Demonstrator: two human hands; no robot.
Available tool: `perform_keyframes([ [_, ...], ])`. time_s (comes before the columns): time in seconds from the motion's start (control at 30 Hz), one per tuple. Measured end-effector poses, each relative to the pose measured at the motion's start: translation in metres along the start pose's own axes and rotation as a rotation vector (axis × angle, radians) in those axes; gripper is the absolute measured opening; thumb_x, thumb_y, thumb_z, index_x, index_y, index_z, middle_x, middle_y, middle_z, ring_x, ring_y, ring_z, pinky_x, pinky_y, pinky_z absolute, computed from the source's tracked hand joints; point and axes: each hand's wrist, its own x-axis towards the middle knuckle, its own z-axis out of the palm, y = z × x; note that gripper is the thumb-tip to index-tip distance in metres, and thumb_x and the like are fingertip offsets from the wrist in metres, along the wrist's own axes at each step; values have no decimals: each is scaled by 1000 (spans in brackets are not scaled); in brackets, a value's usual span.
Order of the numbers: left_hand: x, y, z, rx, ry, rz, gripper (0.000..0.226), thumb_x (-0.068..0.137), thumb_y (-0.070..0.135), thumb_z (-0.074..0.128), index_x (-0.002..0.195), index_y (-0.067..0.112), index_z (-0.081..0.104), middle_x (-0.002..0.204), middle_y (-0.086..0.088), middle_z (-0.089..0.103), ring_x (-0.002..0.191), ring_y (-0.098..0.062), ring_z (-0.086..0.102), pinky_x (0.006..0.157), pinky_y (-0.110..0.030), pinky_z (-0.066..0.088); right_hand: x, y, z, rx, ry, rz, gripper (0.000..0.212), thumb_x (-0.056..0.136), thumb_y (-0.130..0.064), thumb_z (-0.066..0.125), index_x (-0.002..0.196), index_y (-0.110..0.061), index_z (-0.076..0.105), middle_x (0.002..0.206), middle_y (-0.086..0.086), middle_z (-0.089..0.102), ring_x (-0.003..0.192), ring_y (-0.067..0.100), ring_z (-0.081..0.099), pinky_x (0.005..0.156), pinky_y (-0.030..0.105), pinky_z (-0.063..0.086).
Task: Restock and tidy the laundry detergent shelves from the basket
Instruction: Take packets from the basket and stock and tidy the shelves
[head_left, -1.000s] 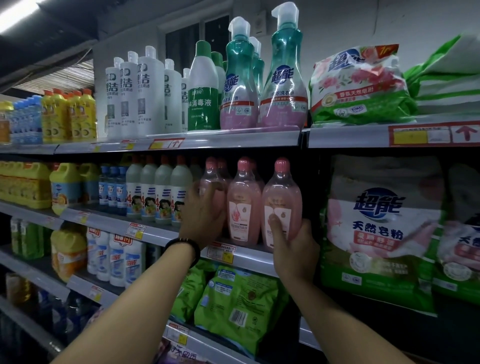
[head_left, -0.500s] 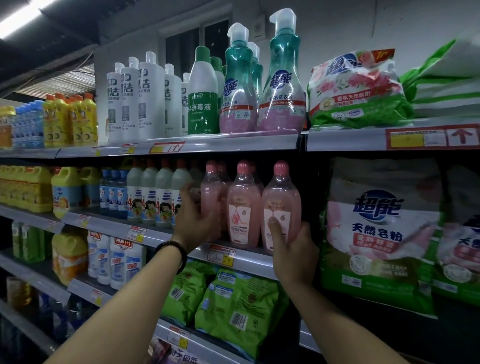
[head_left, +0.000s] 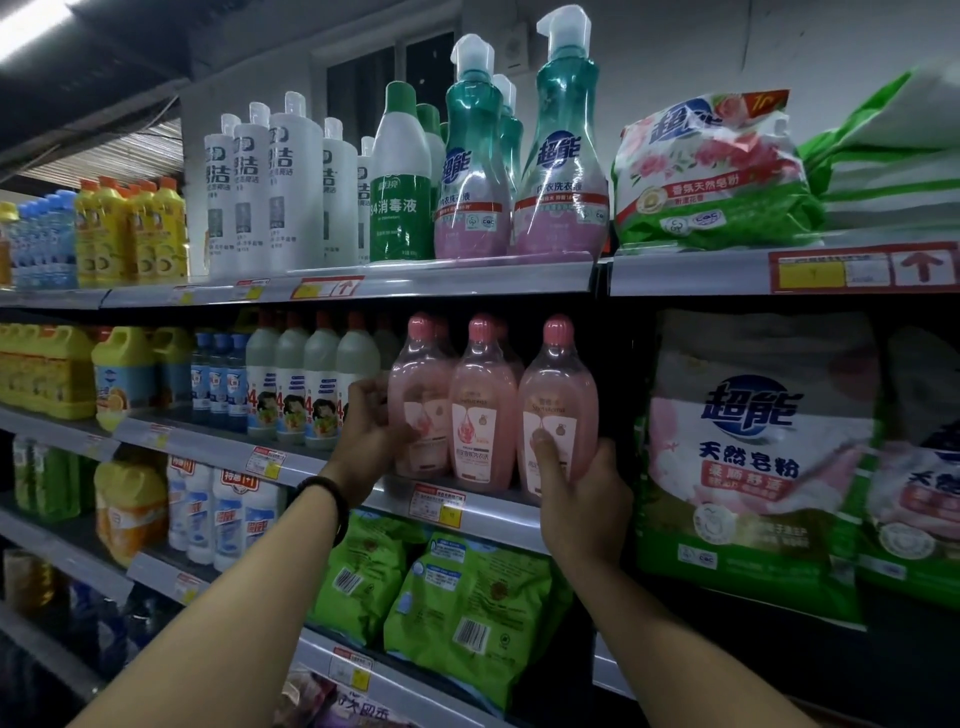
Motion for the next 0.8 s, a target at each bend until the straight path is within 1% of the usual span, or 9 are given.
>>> perform_keyframes([
  [0.13,10,8,3,-39,-16,-115,52,81,-4,63,126,19,54,127,-20,68,113,-45,70,78,-57,64,-2,-1,-1,-1,7,5,45,92,-58,72,108,-17,61,95,-8,67,75,10,60,58,11,36],
  [0.3,17,19,6,96,-48,-95,64,59,7,60,122,18,63,112,-24,72,92,-39,74,66,-46,60,-1,0,0,5,5,4,45,92,-58,71,108,-17,61,94,-8,67,75,11,60,59,12,37],
  [0.4,19,22,3,90,-75,-108,48,59,3,56,105,10,68,98,-16,72,89,-38,73,72,-50,61,-1,0,0,2,9,2,45,92,-58,71,109,-18,61,95,-7,68,77,12,62,58,12,38],
  [0.47,22,21,-1,84,-81,-141,39,66,2,54,104,-3,63,100,-20,68,93,-44,72,82,-57,58,-1,0,0,-1,2,5,45,92,-58,71,110,-18,61,95,-7,68,76,11,62,57,12,38],
  [0.53,25,20,-4,70,-57,-181,38,72,1,49,108,0,64,104,-22,66,99,-49,70,90,-65,55,-1,0,0,-9,-4,7,44,92,-59,70,109,-19,60,95,-8,69,72,7,61,56,12,37],
  [0.6,26,18,-4,33,-38,-211,39,67,0,50,104,1,65,95,-21,66,94,-43,69,83,-58,58,-1,0,-1,-13,-8,4,45,92,-60,70,109,-19,60,95,-8,69,71,5,60,56,12,38],
  [0.67,22,22,0,6,12,-247,23,61,-5,48,78,3,61,75,-11,64,83,-35,66,69,-42,57,-1,0,-1,-10,-10,2,46,92,-60,69,110,-18,60,95,-7,68,74,10,62,56,12,38],
  [0.73,19,26,5,33,51,-260,33,67,-11,43,58,14,60,61,-1,63,72,-30,63,61,-35,51,-1,-1,-1,-10,-11,3,45,93,-58,70,110,-18,61,95,-8,68,73,7,60,57,12,37],
  [0.8,18,27,10,85,80,-231,39,73,-16,39,61,14,60,53,5,62,64,-24,62,56,-32,48,-1,0,-1,1,-17,11,43,93,-56,71,110,-18,61,95,-8,68,71,0,58,58,12,38],
])
